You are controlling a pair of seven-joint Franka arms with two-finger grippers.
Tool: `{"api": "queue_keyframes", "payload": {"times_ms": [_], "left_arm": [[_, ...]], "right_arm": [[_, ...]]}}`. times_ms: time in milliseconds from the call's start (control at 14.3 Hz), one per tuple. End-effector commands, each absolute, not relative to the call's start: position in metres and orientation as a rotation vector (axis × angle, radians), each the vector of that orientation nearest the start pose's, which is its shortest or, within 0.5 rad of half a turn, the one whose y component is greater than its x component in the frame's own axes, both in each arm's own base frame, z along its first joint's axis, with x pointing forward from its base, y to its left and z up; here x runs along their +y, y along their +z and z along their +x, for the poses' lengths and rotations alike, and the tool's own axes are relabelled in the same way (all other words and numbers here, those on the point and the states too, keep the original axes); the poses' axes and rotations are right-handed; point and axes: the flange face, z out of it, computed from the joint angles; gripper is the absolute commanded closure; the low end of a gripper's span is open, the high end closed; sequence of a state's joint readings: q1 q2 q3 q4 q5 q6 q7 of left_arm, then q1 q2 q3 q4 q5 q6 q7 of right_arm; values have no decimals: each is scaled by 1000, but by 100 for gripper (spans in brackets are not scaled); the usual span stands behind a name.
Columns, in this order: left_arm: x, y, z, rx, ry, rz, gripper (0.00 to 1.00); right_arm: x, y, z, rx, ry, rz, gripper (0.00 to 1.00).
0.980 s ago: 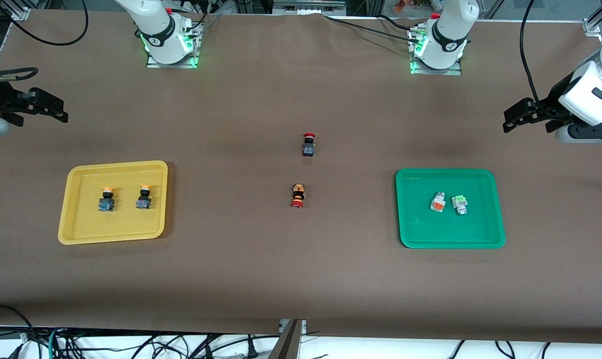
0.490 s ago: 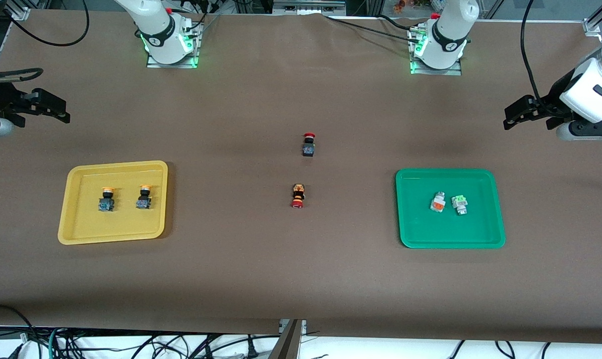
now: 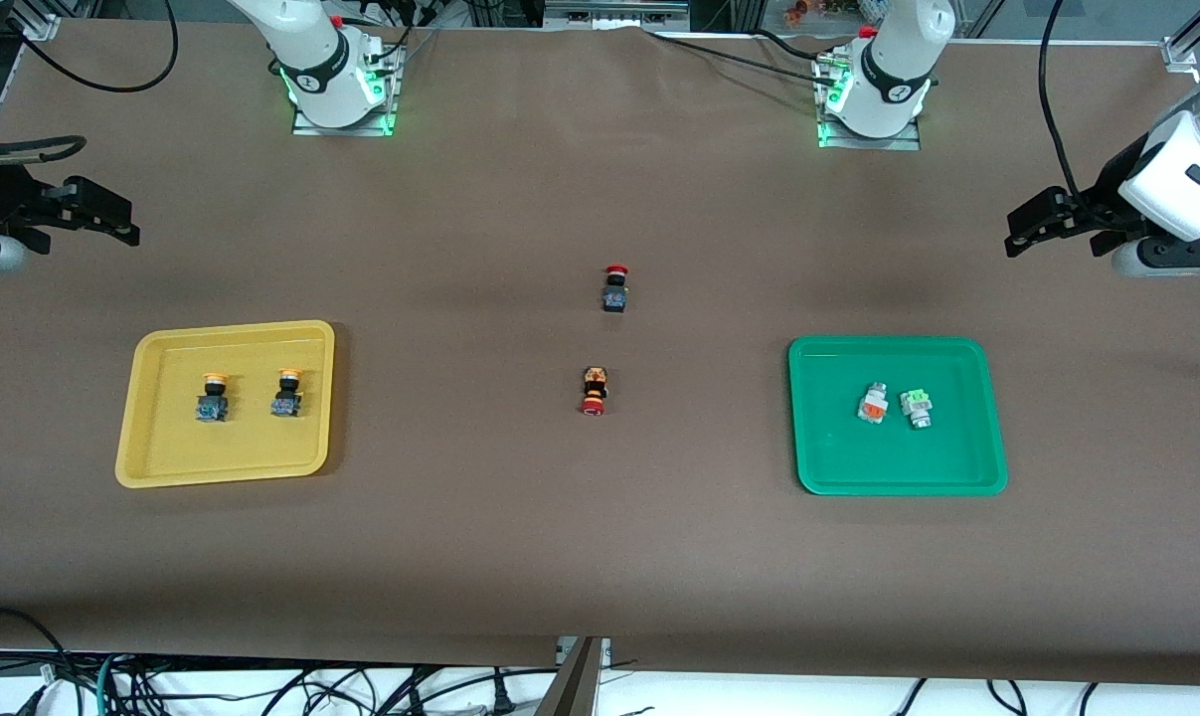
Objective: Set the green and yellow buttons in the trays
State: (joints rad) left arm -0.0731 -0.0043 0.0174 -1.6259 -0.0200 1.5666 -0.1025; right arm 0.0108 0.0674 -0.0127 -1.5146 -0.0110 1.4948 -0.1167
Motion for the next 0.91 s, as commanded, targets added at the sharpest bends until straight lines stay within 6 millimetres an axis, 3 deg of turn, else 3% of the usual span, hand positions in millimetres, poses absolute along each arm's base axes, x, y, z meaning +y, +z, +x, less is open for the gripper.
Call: {"api": "queue_keyframes", "payload": {"times_ms": [0,840], "left_arm": [[-35,613,546,-75,68,-3160,0],[-34,616,547,-70,56,-3161,0]], "right_arm": [[-4,612,569,-151,125,-3154,0],[-7,613,570,-144,118,-3151,0]]}}
